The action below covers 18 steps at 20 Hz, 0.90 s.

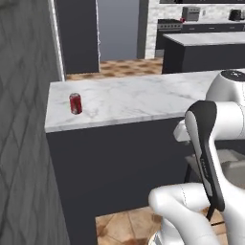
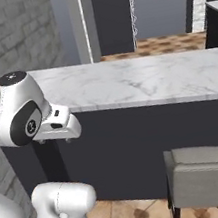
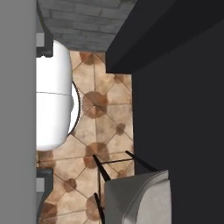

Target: Four empty soda cans are scattered around the kitchen. Gather all the cans and cluster them next to the stove for recycling.

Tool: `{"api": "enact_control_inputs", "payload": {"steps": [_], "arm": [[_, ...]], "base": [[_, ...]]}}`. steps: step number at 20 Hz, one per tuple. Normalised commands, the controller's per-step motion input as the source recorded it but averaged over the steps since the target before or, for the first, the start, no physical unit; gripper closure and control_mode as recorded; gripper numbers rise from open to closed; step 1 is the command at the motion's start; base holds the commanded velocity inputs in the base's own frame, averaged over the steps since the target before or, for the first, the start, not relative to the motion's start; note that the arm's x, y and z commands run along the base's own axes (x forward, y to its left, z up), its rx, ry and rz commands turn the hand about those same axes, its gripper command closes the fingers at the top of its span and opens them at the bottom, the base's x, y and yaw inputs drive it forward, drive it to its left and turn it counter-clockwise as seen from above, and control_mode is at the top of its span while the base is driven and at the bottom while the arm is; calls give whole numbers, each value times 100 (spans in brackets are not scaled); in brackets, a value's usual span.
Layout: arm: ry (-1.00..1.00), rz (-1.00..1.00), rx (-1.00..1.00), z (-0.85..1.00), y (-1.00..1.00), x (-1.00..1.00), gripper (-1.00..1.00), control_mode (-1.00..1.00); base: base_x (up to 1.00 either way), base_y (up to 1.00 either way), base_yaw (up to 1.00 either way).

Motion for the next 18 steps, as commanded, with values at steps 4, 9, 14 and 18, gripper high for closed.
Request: {"api": "enact_control_inputs", "payload": {"steps": [4,9,14,18], "arm": [[0,0,0,0,0,0,-100,100],[0,0,0,0,0,0,-100,100],[0,0,0,0,0,0,-100,100],[0,0,0,0,0,0,-100,100]], "base": [[39,39,0],[42,36,0],[37,26,0],[32,24,0]]}}
